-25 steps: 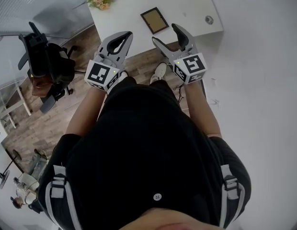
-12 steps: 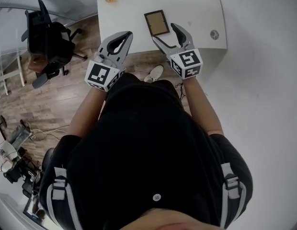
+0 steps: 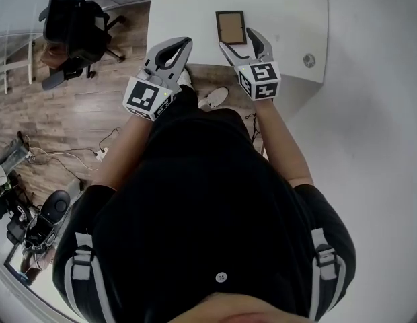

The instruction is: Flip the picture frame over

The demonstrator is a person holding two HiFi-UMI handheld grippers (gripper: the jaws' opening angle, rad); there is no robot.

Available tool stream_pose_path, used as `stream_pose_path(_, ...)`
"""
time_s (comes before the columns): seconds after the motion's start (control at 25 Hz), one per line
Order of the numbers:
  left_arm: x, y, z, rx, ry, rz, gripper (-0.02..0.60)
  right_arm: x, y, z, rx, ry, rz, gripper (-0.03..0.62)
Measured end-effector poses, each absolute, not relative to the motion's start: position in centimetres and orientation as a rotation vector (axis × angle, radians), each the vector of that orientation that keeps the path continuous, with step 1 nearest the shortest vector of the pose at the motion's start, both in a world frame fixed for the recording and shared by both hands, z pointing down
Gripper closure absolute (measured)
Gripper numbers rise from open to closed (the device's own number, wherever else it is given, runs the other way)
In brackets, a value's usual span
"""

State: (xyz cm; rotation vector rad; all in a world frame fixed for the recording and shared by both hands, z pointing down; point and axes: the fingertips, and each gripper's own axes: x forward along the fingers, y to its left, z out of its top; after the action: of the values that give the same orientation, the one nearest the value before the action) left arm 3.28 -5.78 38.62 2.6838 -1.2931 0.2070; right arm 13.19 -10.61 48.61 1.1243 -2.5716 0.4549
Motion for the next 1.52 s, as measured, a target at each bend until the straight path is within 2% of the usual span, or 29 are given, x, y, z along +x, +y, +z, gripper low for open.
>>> stream_pose_path(0.52, 3.8, -8.1, 40.3, 2.734, -1.200, 0.090, 0.578, 11.5, -14.4, 53.7, 1.236, -2.422, 0.527, 0.238)
stream_pose_path(1.52, 0.7, -16.7, 50.8, 2.652, -1.123, 0.123, 0.578, 7.9, -18.9, 66.1, 1.264, -2.084, 0.682, 0.333)
